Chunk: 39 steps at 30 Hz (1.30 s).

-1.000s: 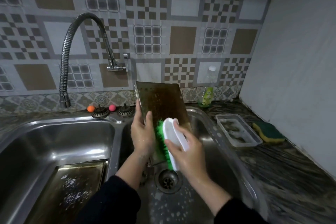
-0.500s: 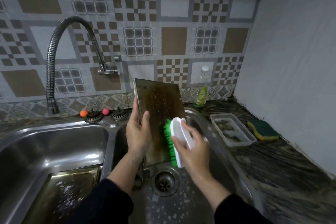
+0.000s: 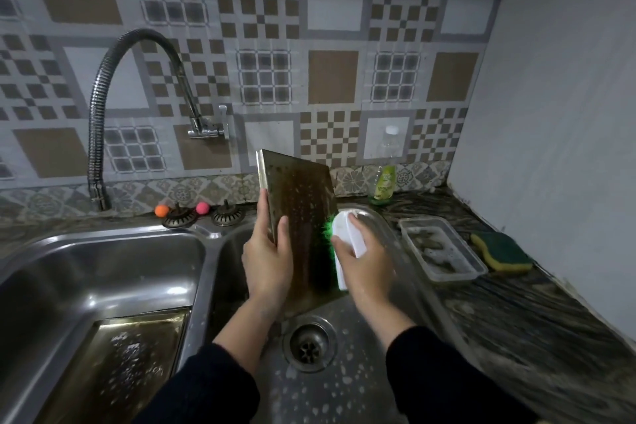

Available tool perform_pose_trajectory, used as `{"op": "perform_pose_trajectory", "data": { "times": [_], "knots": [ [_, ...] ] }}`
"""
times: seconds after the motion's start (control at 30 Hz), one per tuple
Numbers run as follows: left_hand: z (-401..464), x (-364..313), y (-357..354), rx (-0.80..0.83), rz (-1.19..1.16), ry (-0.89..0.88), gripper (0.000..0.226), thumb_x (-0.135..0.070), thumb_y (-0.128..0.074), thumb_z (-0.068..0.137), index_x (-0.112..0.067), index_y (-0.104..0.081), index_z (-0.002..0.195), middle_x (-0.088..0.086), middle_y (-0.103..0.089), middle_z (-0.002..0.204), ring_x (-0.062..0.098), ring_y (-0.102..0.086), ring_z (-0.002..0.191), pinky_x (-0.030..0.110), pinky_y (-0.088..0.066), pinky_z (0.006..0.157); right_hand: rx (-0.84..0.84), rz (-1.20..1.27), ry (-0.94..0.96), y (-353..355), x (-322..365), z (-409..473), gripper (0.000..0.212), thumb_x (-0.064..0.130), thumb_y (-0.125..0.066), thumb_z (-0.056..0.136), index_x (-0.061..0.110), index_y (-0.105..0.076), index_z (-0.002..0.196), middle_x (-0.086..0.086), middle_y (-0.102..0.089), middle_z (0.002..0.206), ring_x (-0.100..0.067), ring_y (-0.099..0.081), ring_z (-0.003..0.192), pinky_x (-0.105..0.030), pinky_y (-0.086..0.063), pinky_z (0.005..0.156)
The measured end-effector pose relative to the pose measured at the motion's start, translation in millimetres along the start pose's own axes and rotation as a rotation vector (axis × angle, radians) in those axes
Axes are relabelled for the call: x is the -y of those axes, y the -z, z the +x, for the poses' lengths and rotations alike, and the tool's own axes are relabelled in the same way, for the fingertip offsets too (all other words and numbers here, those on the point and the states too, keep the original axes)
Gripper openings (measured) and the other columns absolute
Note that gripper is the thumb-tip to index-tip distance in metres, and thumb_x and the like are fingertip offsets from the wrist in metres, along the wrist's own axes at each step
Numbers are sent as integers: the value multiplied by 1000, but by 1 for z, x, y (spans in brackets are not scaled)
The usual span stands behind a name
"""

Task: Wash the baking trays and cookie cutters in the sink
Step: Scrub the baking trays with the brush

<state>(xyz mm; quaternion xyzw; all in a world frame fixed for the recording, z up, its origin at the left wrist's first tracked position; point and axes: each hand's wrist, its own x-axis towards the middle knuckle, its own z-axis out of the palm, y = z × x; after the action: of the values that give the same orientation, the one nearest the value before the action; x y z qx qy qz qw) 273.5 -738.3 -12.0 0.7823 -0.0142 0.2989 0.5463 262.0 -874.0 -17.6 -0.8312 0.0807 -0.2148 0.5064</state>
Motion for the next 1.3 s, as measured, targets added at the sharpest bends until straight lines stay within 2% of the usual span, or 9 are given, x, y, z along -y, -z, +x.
{"op": "perform_pose_trajectory", "data": {
  "times": [0.1,0.2,0.3,0.43,0.53,0.63,0.7,0.9,1.3],
  "knots": [
    [-11,0,-1,109,225,-182,68,-26,-48,98,-61,-9,142,-5,-72,90,4,-64,62,36,-57,62,130,29,-31,2,36,21,64,59,-55,85,40,-35,143,5,-54,137,-18,-54,120,-28,-42,90],
    [-24,-2,-8,176,405,-354,61,-30,-38,98,-52,-9,147,-5,-71,89,16,-65,60,36,-51,47,173,33,-33,4,68,38,79,67,-51,83,43,-14,149,8,-47,143,-22,-51,124,-37,-40,91],
    [-32,-4,-9,205,502,-419,58,-35,-33,97,-42,-11,150,-7,-69,84,14,-60,51,28,-42,36,97,-125,-50,4,73,42,63,55,-43,90,47,-17,146,11,-65,113,-21,-60,106,-37,-32,80],
    [-24,-4,9,332,365,-178,51,-48,-25,100,-57,5,141,-4,-69,99,14,-64,79,29,-41,56,22,-29,-51,3,72,43,47,46,-40,93,44,-37,140,20,-52,72,-14,-55,75,-41,-44,90],
    [0,10,30,338,329,-46,51,-50,-25,100,-51,-6,147,2,-54,137,18,-52,121,34,-45,89,18,176,-32,8,86,42,43,41,-40,96,39,-44,139,11,-49,61,-11,-46,53,-34,-46,59],
    [20,33,57,381,396,78,59,-58,-27,96,-49,1,148,6,-27,155,28,-31,140,47,-32,110,75,371,-85,8,112,28,39,37,-41,99,32,-49,136,-4,-63,96,-17,-59,84,-41,-50,80],
    [26,44,75,371,371,139,64,-62,-29,94,-49,2,148,8,-30,153,30,-35,138,47,-35,108,114,456,-132,-1,123,16,38,37,-40,99,25,-53,133,-10,-50,129,-16,-47,114,-41,-41,100],
    [19,80,145,279,364,230,64,-64,-35,92,-54,-3,146,3,-51,141,27,-51,124,35,-43,90,249,435,-129,-59,129,-10,48,43,-45,97,28,-42,142,3,-49,139,-19,-43,130,-26,-34,92],
    [-13,192,285,204,639,674,73,-55,-42,94,-44,3,150,14,-50,135,35,-53,118,46,-45,96,466,-514,256,-120,95,-38,81,34,-80,71,26,-42,142,1,-54,139,-24,-50,126,-32,-41,97]
  ]
}}
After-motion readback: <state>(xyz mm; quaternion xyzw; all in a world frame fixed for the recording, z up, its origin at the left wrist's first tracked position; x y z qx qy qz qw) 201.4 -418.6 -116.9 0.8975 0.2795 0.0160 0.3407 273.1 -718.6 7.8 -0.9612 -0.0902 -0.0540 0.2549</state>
